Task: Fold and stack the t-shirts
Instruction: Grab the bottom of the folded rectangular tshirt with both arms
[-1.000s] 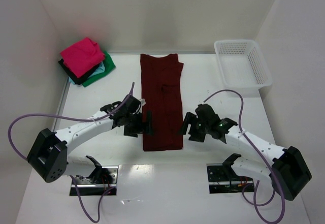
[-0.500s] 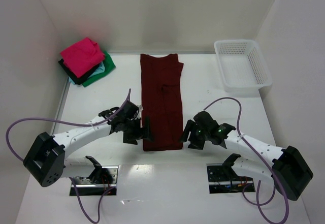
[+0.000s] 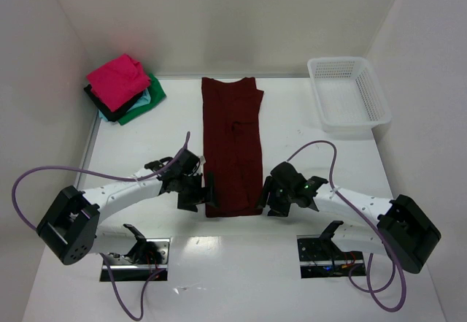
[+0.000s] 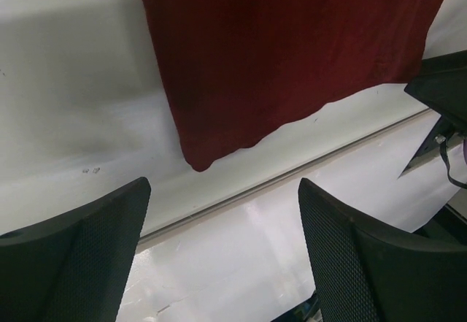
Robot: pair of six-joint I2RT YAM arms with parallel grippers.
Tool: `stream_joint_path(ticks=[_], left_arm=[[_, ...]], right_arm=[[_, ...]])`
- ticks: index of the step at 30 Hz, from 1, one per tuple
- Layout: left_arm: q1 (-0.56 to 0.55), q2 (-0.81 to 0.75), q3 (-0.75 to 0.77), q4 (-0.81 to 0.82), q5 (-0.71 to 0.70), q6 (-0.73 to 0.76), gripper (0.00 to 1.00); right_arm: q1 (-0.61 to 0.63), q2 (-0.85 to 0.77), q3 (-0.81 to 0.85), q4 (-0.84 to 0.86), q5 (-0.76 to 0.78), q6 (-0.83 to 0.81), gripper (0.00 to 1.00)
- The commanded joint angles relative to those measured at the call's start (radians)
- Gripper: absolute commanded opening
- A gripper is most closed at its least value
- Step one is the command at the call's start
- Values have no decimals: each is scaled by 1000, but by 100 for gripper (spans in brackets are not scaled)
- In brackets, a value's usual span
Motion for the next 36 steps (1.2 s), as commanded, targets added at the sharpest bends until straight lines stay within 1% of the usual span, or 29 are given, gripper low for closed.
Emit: stream_joint_path(ticks=[1, 3, 6, 7, 11, 12, 14, 17, 22, 28, 36], left_arm=[[-4, 4, -11, 43, 12, 2, 89], [-4, 4, -22, 54, 12, -7, 88], [-4, 16, -34, 80, 12, -7, 87], [-4, 16, -34, 80, 21, -7, 87], [-4, 44, -43, 101, 30, 2, 85], [-4, 44, -54, 102, 30, 2, 84], [-4, 44, -64, 112, 39, 2, 82], [-4, 44, -107, 141, 39, -10, 80], [-4, 44, -143, 180, 30, -68, 72], [-4, 78, -133, 201, 12, -90, 66], [-4, 108, -146, 220, 3, -111, 56]], right_arm=[[23, 30, 9, 55, 41, 15, 64], [23, 30, 19, 55, 41, 15, 61], [33, 30, 19, 55, 53, 36, 55], [33, 30, 19, 55, 62, 36, 55], [43, 30, 9, 55, 73, 59, 48], [43, 30, -1, 55, 73, 59, 48], [43, 9, -1, 55, 73, 70, 45], [43, -11, -10, 55, 73, 79, 44], [43, -11, -20, 73, 82, 88, 43], [52, -1, -20, 73, 82, 88, 42], [52, -10, -20, 83, 82, 88, 34]])
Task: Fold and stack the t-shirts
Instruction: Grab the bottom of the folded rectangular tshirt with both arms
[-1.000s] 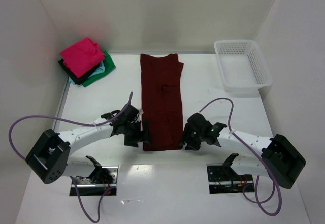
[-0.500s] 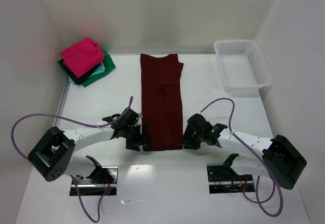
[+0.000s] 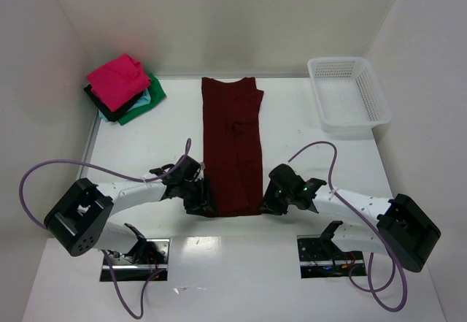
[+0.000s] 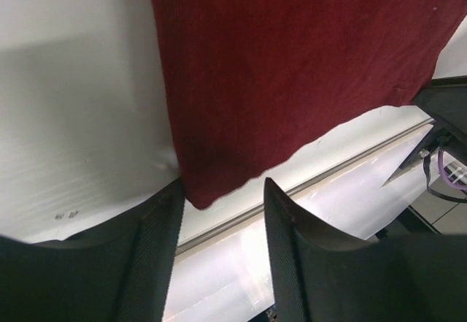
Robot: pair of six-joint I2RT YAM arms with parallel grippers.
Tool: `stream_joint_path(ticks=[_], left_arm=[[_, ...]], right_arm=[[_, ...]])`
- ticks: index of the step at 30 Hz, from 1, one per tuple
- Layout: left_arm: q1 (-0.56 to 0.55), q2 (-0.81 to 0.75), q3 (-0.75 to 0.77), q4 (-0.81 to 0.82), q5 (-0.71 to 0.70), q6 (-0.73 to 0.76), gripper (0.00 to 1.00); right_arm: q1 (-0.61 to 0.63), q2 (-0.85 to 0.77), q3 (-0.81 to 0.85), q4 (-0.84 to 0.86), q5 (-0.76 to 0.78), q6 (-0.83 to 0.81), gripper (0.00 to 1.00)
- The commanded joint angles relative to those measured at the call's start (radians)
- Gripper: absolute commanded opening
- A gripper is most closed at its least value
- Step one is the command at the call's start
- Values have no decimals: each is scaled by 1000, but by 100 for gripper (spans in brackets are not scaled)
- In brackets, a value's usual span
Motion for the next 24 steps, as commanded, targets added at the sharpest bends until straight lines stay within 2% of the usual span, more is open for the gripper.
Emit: stream_joint_path(ticks=[1, 8, 11, 16, 17, 18, 20, 24], left_arm=[[-4, 35, -25, 18, -47, -3, 55], [-4, 64, -25, 18, -47, -3, 49], [-4, 64, -25, 7, -47, -3, 41], [-4, 64, -25, -4, -57, -3, 23], [-4, 64, -25, -16, -66, -3, 15], [-4, 64, -25, -16, -66, -3, 13], [-4, 55, -13, -40, -75, -3, 1], [-4, 28, 32, -88, -87, 6, 0]], right_arm=[[13, -19, -6, 36, 25, 12, 34], [13, 0, -6, 54, 25, 12, 26], [13, 13, -6, 64, 25, 12, 22], [13, 13, -6, 73, 25, 12, 4], [13, 13, -6, 73, 25, 12, 1], [13, 13, -6, 73, 25, 12, 0], [13, 13, -6, 73, 25, 3, 0], [13, -7, 18, 35, 45, 3, 0]])
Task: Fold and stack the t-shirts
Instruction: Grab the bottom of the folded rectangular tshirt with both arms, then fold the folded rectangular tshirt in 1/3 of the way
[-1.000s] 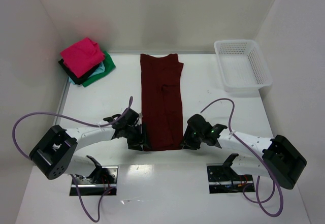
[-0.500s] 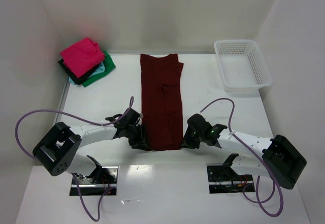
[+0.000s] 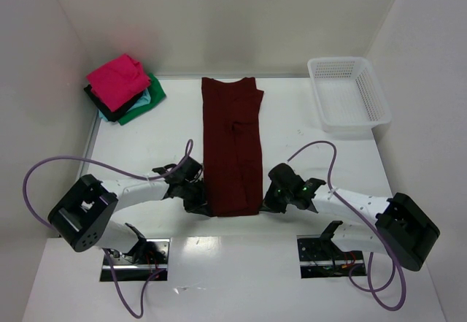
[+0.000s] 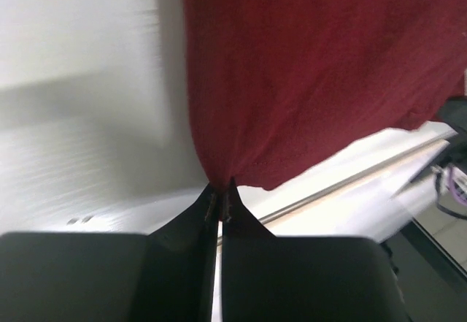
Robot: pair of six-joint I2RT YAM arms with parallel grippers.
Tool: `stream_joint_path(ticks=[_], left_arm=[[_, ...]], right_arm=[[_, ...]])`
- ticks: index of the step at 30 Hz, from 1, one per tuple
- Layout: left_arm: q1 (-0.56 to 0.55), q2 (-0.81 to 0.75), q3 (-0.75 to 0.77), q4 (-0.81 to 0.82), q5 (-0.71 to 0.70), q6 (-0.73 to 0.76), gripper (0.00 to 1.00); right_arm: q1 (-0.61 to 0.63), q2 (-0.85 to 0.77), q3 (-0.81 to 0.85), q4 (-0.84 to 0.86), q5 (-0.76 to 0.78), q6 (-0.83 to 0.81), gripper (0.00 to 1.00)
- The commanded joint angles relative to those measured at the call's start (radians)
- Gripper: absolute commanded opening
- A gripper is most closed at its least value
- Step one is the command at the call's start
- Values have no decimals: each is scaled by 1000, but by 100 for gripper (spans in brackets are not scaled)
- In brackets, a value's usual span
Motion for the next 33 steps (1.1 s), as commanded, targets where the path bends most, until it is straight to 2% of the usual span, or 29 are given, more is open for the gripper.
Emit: stream_joint_path(ticks=[1, 6, 11, 13, 23, 33], left_arm=[[-3, -28, 39, -125, -66, 39, 0], [-3, -88, 177, -232, -128, 83, 0], [21, -79, 292, -291, -137, 140, 0], [33, -69, 326, -318, -146, 166, 0], [219, 130, 575, -341, -94, 358, 0], [331, 383, 847, -361, -23, 488, 0]], right_arm=[[13, -18, 28, -12, 56, -4, 0], [-1, -79, 124, -72, 105, -27, 0], [-23, -52, 250, -109, 116, -93, 0], [-68, -21, 273, -109, 106, -126, 0], [-295, 176, 481, -69, 33, -312, 0], [-384, 439, 701, -3, -26, -392, 0]])
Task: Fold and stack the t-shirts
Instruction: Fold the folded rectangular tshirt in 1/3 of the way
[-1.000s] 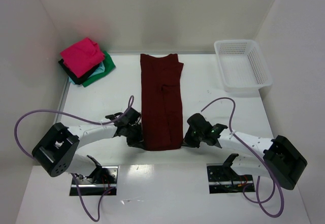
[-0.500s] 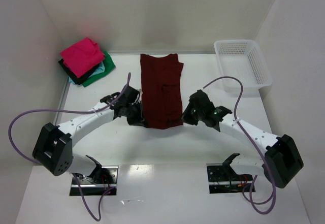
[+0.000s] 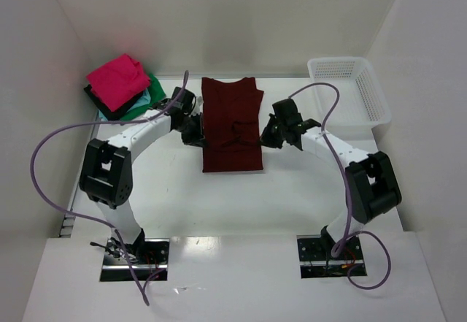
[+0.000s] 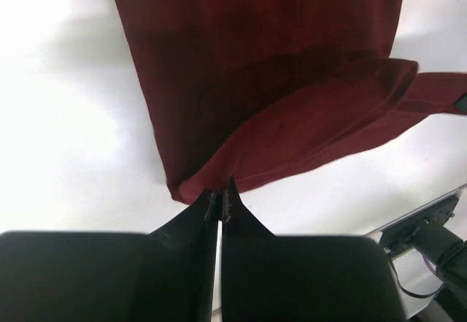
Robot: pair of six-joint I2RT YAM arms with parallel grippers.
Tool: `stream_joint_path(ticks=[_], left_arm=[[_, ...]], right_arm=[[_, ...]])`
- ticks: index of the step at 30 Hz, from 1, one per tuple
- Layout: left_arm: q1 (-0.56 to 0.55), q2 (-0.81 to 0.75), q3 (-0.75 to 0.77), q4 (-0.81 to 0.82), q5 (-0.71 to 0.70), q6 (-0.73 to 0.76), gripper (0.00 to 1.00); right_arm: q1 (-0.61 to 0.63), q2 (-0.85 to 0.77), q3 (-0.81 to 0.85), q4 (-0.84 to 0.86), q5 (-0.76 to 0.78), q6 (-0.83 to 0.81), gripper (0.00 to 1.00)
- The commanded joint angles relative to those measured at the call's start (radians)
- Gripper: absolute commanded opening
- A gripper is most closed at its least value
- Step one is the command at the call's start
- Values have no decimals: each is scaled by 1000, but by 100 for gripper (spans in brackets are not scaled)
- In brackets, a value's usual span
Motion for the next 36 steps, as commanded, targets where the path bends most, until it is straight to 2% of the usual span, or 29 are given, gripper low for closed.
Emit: stream_joint_path(ticks=[1, 12, 14, 16, 27, 33, 36], left_arm=[[29, 74, 91, -17, 55, 77, 0], [91, 289, 306, -38, 93, 108, 0], [101, 322, 323, -38, 93, 99, 6], [101, 347, 349, -29, 93, 99, 8], [151, 468, 490, -28, 124, 126, 10], [151, 499, 525, -38, 161, 146, 12], [151, 508, 545, -38, 170, 146, 15]], right_arm=[[-41, 58, 95, 55, -15, -59, 0], [-83, 319, 339, 64, -66, -112, 0], [-83, 369, 367, 55, -66, -121, 0], [-83, 395, 376, 55, -66, -121, 0], [-112, 500, 493, 20, -47, -130, 0], [-112, 481, 482, 19, -15, -130, 0], [-121, 481, 473, 29, -6, -130, 0]])
